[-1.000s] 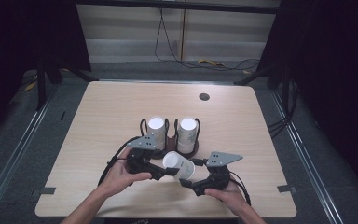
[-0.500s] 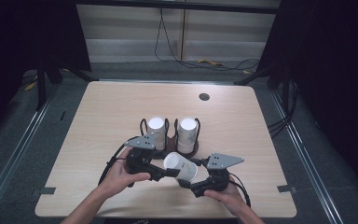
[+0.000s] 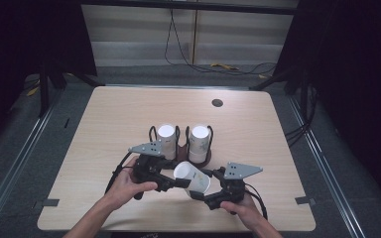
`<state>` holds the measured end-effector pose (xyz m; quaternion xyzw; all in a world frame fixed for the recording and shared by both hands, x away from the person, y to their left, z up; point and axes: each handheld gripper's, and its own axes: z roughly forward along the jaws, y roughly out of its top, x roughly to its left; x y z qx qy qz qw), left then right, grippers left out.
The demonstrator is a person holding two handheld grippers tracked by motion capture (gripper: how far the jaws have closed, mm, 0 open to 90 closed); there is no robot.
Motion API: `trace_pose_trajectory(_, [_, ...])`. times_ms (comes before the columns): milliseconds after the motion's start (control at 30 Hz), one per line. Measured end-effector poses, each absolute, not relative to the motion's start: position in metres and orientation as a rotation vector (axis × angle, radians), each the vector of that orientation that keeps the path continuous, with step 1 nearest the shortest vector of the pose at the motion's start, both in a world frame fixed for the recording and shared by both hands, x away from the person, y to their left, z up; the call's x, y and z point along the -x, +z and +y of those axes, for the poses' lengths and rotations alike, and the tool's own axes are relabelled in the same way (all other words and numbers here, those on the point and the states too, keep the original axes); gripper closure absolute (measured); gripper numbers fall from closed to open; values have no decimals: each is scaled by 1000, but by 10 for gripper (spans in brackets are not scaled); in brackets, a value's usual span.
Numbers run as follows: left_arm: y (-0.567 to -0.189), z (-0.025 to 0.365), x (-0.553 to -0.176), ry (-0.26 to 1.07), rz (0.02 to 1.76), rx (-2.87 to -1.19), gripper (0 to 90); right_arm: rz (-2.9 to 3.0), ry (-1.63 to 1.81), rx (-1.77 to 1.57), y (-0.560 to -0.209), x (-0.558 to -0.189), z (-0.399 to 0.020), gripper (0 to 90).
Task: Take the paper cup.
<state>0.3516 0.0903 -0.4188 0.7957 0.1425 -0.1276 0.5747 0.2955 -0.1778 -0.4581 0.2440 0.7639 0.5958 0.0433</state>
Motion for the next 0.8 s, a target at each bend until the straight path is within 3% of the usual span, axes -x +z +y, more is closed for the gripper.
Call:
trace_pose_trajectory(633, [-426,89,-353,-319,364,-1891,333,2373,1771,-706,-459,-296,-178,280])
trace_pose_trajectory(800, [-426,90,-355,-311,388,-1899,233,2365,1777,-710,-458,-296,-179,281])
